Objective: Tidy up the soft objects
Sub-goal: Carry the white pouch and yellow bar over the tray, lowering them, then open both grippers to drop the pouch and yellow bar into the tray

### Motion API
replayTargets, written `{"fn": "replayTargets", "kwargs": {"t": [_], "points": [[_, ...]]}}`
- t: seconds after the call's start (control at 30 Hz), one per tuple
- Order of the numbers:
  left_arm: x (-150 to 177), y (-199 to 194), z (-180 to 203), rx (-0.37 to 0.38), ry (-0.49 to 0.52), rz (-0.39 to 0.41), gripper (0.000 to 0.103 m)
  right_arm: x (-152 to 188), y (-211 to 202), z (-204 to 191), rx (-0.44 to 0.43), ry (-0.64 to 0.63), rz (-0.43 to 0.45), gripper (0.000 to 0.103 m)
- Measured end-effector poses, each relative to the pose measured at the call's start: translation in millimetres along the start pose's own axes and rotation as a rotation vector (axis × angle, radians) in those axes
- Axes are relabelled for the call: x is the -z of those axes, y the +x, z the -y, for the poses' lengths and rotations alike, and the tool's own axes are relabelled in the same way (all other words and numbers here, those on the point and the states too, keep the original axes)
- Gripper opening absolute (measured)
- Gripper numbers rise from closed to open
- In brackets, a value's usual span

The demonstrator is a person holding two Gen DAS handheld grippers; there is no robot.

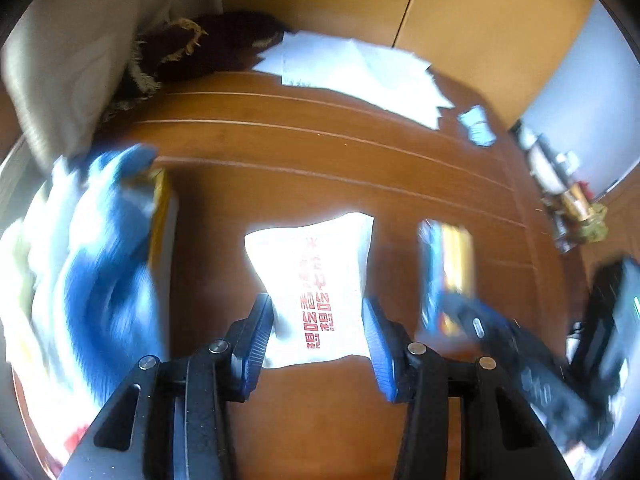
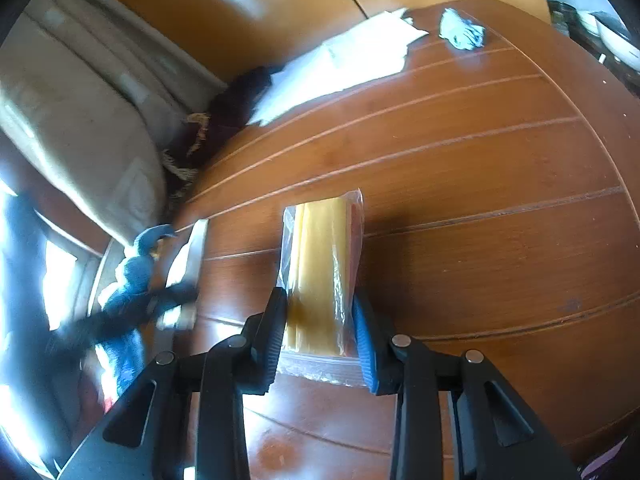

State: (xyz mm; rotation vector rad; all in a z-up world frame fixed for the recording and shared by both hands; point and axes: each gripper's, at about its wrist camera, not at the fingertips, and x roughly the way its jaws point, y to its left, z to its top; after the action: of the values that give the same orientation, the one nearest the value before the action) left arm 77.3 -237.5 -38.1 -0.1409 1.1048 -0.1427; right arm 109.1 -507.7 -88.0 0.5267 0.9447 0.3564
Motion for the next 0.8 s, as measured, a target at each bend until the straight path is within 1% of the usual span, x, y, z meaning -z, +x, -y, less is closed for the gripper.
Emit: {"fn": "replayTargets", "kwargs": {"t": [0.07,0.13,0.2,0.3,0.37,0.47,0.53,0.57,0.67,0.8], "points": [[18,-22,-5,0.001,-0.019,0.037,0.048,4,-7,-8,-0.029,-0.012,0.014,0.032],[37,-54,-20,0.018,-0.055,0.097,0.048,11,-14,-21,-0.066,-0.025,0.02,0.032],[51,-81,-36,0.017,-0.1,0.147,0.048,19,-19,-39,-0.118,-0.048,0.017,0.032],[70,-113,-68,-0.038,-0.156,0.204,0.048,33,-23,-75,-0.219,-0.105,-0.005,0.032],[78,-124,-92,-0.072,-0.191,0.216,0.048,46,-21,-106,-0.288,-0.166,-0.046,0.032],[88,-129,-123,-0.093,-0.242,0.211,0.048,64,-9,-143,-0.342,-0.242,-0.108,0.032],[95,-128,-142,-0.102,-0.273,0.206,0.048,77,4,-166,-0.362,-0.286,-0.161,0.032],[98,-126,-152,-0.107,-0.293,0.201,0.048,82,9,-175,-0.363,-0.306,-0.179,0.032],[105,-120,-167,-0.127,-0.311,0.201,0.048,90,27,-196,-0.331,-0.354,-0.21,0.032],[111,-109,-181,-0.111,-0.333,0.195,0.048,103,43,-217,-0.308,-0.412,-0.232,0.032]]}}
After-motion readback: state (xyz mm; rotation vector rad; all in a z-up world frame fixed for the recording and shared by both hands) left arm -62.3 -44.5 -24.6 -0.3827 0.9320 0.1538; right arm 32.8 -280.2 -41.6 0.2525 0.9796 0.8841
